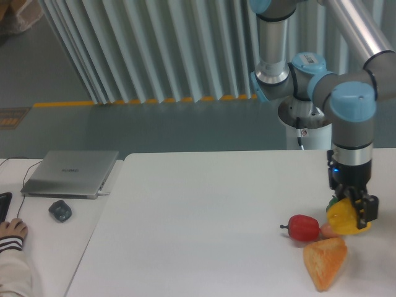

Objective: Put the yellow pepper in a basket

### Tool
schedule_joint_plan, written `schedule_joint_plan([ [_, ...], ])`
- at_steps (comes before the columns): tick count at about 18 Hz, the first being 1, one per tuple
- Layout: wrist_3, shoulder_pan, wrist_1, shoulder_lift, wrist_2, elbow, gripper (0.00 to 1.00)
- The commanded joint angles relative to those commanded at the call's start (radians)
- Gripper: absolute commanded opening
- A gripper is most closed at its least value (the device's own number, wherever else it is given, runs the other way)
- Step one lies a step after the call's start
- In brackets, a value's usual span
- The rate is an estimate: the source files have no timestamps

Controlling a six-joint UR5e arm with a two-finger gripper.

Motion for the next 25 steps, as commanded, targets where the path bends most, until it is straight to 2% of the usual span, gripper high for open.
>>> schedule_joint_plan([
  [4,0.153,0.094,0.012,-0.005,-0.008,0.009,0.45],
  [7,0.155,0.129,0.024,-0.017,-0.009,0.017,0.45],
  [10,0.152,0.169,0.093,-0.044,-0.008,0.023,0.45],
  [15,0.155,0.246,0.127,-0.083,-0.009,0.063,0.45],
  [19,0.227,0.289,0.155,-0.101,-0.005,0.060,0.61],
  [23,0.286,0.325,0.163,-0.117,-0.006,0.074,0.61],
  [24,0.299,0.331,0.164,-0.123,-0.005,0.077,0.65],
  [25,0.300,0.335,0.164,-0.124,-0.006,0.077,0.76],
])
